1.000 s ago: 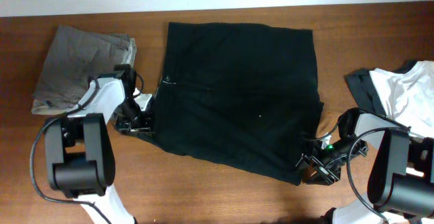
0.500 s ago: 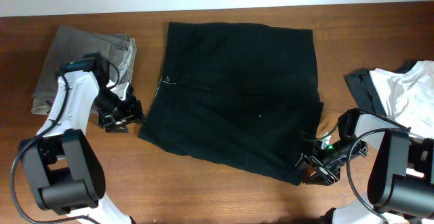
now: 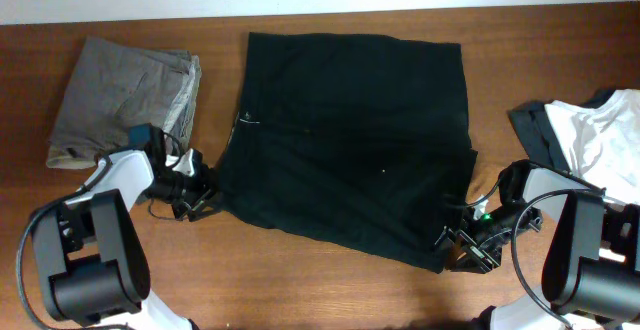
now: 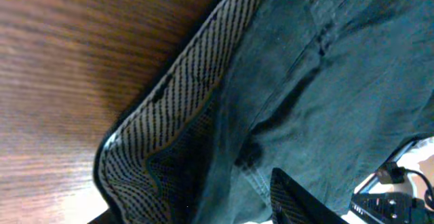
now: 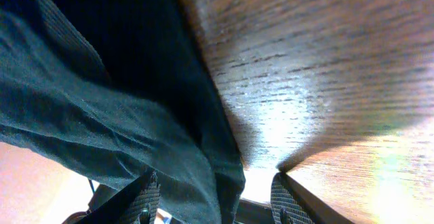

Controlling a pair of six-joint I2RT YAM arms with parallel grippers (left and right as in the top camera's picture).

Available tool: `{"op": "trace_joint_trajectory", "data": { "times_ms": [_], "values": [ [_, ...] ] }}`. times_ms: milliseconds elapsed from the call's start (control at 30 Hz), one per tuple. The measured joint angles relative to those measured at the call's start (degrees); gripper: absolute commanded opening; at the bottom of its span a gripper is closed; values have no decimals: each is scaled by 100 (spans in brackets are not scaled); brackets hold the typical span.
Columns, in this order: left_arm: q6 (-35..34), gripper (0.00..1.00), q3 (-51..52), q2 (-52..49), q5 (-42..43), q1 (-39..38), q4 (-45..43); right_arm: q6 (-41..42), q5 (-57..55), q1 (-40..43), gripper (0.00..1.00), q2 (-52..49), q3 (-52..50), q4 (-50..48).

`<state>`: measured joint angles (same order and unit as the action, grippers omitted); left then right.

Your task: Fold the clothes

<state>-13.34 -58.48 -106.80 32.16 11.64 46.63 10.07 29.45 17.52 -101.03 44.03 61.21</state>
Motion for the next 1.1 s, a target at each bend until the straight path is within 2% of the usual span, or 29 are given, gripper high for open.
{"op": "trace_joint_trajectory", "data": {
  "times_ms": [133,233,300,367,433,500,600,767,867,1100],
  "values": [
    [-46,17,31,31,-195,2,-155,2,-7,0,56,0,0,0],
    [-68,1,52,31,-424,2,-179,-2,-20,0,56,0,0,4],
    [-59,1,59,20,-433,2,-186,0,-24,0,56,11,0,11],
    [-63,1,63,20,-369,4,-188,-20,-87,0,61,186,2,96],
    [-63,1,76,44,-343,7,-195,-48,-109,0,65,732,11,376],
    [-63,1,122,297,-337,7,-197,-81,-107,0,66,1126,33,649],
    [-63,1,127,813,-295,7,-201,-9,-107,-57,66,1163,-37,715],
    [-61,1,127,857,-280,-107,-214,522,-37,-544,59,1172,-623,162],
    [-61,1,127,857,-280,-256,-227,942,26,-828,50,1174,-754,-170],
    [-61,1,127,857,-326,-339,-234,1805,-55,-975,49,1174,-953,-638]
  ]
}}
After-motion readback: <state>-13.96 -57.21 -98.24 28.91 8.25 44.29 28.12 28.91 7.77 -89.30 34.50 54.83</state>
